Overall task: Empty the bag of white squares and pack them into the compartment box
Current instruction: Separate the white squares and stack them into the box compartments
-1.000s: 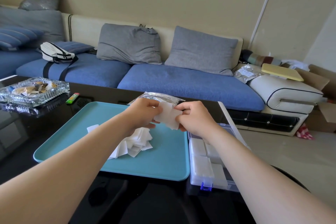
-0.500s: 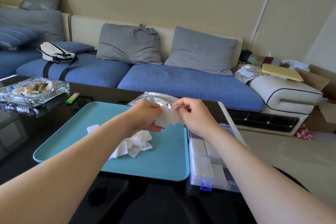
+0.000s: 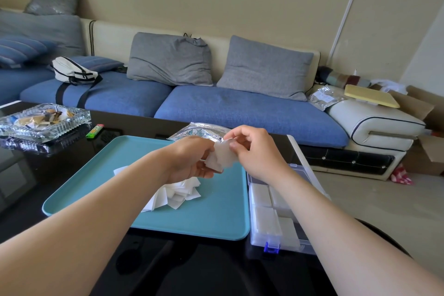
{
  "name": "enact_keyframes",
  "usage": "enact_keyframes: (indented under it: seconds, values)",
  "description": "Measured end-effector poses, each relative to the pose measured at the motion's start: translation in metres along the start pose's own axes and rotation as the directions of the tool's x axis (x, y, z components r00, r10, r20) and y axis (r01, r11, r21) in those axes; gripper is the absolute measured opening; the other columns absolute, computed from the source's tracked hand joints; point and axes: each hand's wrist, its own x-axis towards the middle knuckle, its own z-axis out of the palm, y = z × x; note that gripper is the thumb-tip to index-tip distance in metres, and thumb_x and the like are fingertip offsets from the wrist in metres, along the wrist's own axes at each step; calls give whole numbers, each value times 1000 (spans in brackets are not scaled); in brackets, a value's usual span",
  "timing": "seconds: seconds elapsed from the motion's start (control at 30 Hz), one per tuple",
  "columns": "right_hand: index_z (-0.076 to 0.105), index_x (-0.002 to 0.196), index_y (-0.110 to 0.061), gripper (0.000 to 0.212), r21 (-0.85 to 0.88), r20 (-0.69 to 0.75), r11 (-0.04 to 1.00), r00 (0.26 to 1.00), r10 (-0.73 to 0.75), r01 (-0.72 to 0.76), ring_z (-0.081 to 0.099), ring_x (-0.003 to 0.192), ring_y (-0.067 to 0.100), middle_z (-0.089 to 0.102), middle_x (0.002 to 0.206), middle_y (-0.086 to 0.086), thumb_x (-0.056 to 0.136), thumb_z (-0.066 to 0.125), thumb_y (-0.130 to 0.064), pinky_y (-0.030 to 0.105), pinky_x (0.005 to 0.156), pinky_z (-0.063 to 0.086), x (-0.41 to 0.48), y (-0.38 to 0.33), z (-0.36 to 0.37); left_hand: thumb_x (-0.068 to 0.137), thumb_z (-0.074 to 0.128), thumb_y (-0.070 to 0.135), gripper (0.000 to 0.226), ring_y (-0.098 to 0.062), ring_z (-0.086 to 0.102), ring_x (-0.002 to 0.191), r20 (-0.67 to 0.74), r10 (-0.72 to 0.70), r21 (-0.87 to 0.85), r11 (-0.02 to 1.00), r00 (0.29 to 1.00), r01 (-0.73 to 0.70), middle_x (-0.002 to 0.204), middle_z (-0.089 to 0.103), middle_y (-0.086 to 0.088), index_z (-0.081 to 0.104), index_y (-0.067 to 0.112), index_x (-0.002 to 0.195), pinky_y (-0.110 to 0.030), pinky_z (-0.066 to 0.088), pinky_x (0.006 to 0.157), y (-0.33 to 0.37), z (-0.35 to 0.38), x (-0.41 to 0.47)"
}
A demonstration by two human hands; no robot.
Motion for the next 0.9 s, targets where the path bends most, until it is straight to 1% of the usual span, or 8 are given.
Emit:
enact_keyframes:
  seconds: [0.1,0.17,0.3,0.47,0.6,0.73,0.83,0.9]
  values:
    - [75,94,-29,27,5,8,998,998,56,-56,64,80,10,74,92,-4,101,59,-8,28,73,54,-1,-1,-4,107,41,10,33,-40,74,107,22,15,-21,1000,1000,-15,118,72,-24,65,-1,127,-45,61,86,0,0,-1]
    - [74,91,-29,29,-6,13,997,997,79,-79,62,80,12,73,91,-3,100,57,-8,28,71,52,-1,-1,-5,105,44,3,31,-39,75,105,31,27,-8,1000,999,-26,120,72,-23,66,0,126,-45,63,89,0,0,-1]
    - [70,81,-26,32,6,-36,993,992,118,-118,60,78,13,73,86,-1,94,53,-2,24,64,47,0,-3,-5,105,50,1,23,-35,75,106,-3,36,24,999,999,-36,118,75,-21,65,-1,123,-42,64,87,-2,-1,2]
    - [71,75,-25,31,96,-19,991,995,100,-98,58,72,12,73,79,2,89,56,-2,27,66,46,0,-8,-4,105,53,3,22,-35,75,106,-22,38,36,999,999,-37,119,73,-24,66,-5,120,-40,64,83,-3,0,4]
    - [76,84,-26,21,72,-6,997,999,42,-41,64,70,5,76,78,-7,93,67,-9,18,62,50,-3,-11,2,107,48,11,30,-33,76,100,32,4,-25,1000,999,-3,115,74,-26,64,-7,125,-40,63,85,0,3,2]
    - [79,89,-23,15,87,-1,995,999,40,-40,67,68,5,76,84,-2,94,72,-10,15,53,51,-6,-12,1,106,33,17,38,-37,70,97,145,-41,-106,993,989,57,113,74,-28,57,-1,128,-40,55,84,5,5,-6]
    - [80,86,-30,11,19,-9,1000,1000,5,-5,66,81,12,74,91,-5,91,78,-20,23,63,58,-6,-11,0,100,33,9,35,-33,66,93,187,-37,-87,995,982,54,110,75,-24,60,3,122,-36,49,76,5,6,-8]
    - [81,85,-30,13,11,-25,1000,1000,3,-2,66,79,11,75,90,-5,90,78,-19,22,63,56,-5,-11,0,96,32,2,40,-33,70,98,194,-15,-43,999,981,23,114,75,-22,61,3,124,-38,53,81,4,7,-6]
